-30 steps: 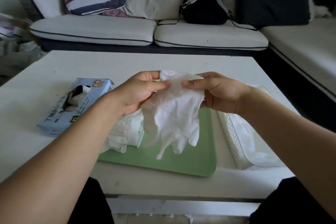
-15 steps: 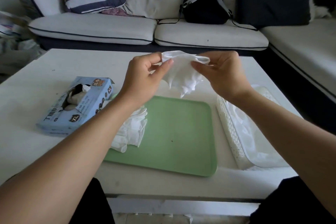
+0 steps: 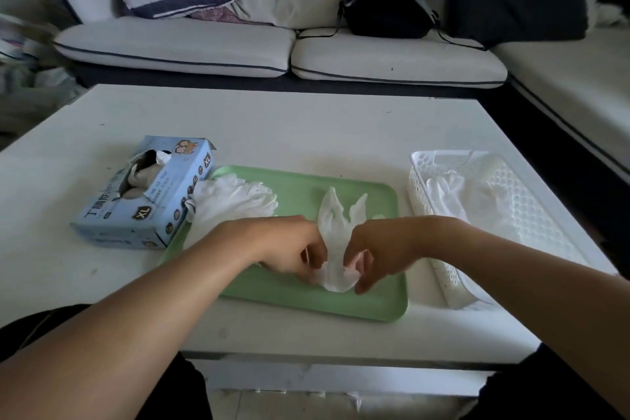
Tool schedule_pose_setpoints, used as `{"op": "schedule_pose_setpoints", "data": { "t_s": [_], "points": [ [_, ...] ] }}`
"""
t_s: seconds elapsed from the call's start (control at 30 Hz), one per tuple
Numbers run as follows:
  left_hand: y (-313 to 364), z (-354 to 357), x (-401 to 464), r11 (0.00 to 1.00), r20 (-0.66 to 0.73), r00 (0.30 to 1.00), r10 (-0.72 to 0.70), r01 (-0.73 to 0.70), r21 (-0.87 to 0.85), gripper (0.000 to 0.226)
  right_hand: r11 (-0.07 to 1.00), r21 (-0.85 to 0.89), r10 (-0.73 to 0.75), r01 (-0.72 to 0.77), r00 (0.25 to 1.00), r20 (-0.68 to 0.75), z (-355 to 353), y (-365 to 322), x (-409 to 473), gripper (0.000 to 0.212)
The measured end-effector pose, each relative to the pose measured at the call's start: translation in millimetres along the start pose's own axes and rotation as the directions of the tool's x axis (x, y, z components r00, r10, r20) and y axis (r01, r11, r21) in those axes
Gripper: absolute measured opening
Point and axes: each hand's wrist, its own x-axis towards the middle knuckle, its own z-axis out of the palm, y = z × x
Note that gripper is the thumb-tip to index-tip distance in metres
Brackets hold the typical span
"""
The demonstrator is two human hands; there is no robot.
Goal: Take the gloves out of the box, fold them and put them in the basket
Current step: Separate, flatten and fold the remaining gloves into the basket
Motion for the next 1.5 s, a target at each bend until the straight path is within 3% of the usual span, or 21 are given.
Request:
{"op": "schedule_pose_setpoints", "data": {
  "t_s": [0.1, 0.2, 0.3, 0.37, 0.4, 0.43, 0.5, 0.57, 0.63, 0.7, 0.8, 0.9, 1.07, 1.13, 1.17, 1.23, 1.3, 1.43, 1.5],
  "points": [
    [5, -1, -6, 1.000, 0.060, 0.998, -0.008, 0.007, 0.013, 0.032, 1.000, 0.017, 0.005, -0.006, 0.998, 0.065, -5, -6, -2, 0.040],
    [5, -6, -11, 1.000, 0.119, 0.993, -0.021, 0.019, 0.013, 0.025, 0.985, 0.164, 0.039, -0.057, 0.993, 0.110, -21, -2, -4, 0.035],
    [8, -9, -14, 1.000, 0.198, 0.980, -0.002, 0.003, -0.003, 0.009, 0.969, 0.238, 0.111, -0.067, 0.978, -0.177, -34, 19, -3, 0.026],
    [10, -10, -14, 1.000, 0.218, 0.976, 0.012, -0.007, -0.023, 0.009, 0.972, 0.221, 0.163, -0.074, 0.896, -0.414, -34, 32, 7, 0.015],
    [9, -8, -12, 1.000, 0.208, 0.978, 0.008, -0.006, -0.014, 0.010, 0.971, 0.222, 0.182, -0.086, 0.867, -0.464, -31, 34, 15, 0.016],
    [8, -7, -9, 1.000, 0.173, 0.985, -0.006, 0.007, -0.007, 0.011, 0.968, 0.234, 0.195, -0.090, 0.857, -0.478, -29, 35, 22, 0.019],
    [9, -2, -2, 1.000, -0.029, 0.999, -0.015, 0.015, 0.024, 0.013, 0.953, 0.281, 0.250, -0.117, 0.827, -0.503, -23, 39, 42, 0.020],
    [14, 3, 7, 0.990, -0.273, 0.962, -0.020, 0.056, 0.125, 0.025, 0.911, 0.376, 0.375, -0.172, 0.728, -0.574, -21, 45, 58, 0.019],
    [20, 9, 13, 0.964, -0.351, 0.933, -0.076, 0.159, 0.214, 0.050, 0.857, 0.470, 0.481, -0.212, 0.657, -0.581, -19, 48, 71, 0.026],
    [24, 14, 16, 0.947, -0.294, 0.947, -0.129, 0.205, 0.246, 0.066, 0.824, 0.527, 0.510, -0.210, 0.680, -0.527, -16, 45, 81, 0.027],
    [23, 17, 20, 0.949, -0.254, 0.958, -0.136, 0.199, 0.244, 0.071, 0.797, 0.577, 0.516, -0.175, 0.694, -0.502, -9, 40, 88, 0.012],
    [23, 18, 20, 0.940, -0.216, 0.965, -0.149, 0.206, 0.272, 0.080, 0.790, 0.587, 0.553, -0.174, 0.617, -0.561, -10, 45, 89, 0.014],
    [24, 19, 17, 0.924, -0.130, 0.968, -0.215, 0.245, 0.295, 0.117, 0.764, 0.633, 0.590, -0.127, 0.536, -0.604, -24, 47, 78, 0.021],
    [23, 15, 17, 0.925, -0.094, 0.969, -0.230, 0.248, 0.288, 0.131, 0.831, 0.488, 0.545, -0.268, 0.566, -0.618, -35, 46, 64, 0.020],
    [22, 14, 16, 0.927, -0.074, 0.971, -0.229, 0.241, 0.289, 0.136, 0.856, 0.369, 0.517, -0.364, 0.636, -0.573, -39, 46, 57, 0.014],
    [21, 11, 16, 0.925, -0.051, 0.973, -0.226, 0.231, 0.302, 0.142, 0.852, 0.132, 0.512, -0.506, 0.756, -0.407, -37, 42, 47, 0.023],
    [19, 11, 16, 0.924, -0.055, 0.976, -0.212, 0.218, 0.314, 0.144, 0.833, -0.045, 0.514, -0.551, 0.803, -0.301, -28, 40, 44, 0.030],
    [16, 11, 18, 0.936, -0.071, 0.979, -0.190, 0.202, 0.289, 0.143, 0.832, -0.082, 0.495, -0.549, 0.801, -0.336, -19, 45, 41, 0.036],
    [17, 11, 18, 0.935, -0.072, 0.979, -0.192, 0.205, 0.289, 0.145, 0.842, -0.014, 0.496, -0.540, 0.783, -0.374, -20, 48, 40, 0.034]
  ]
}}
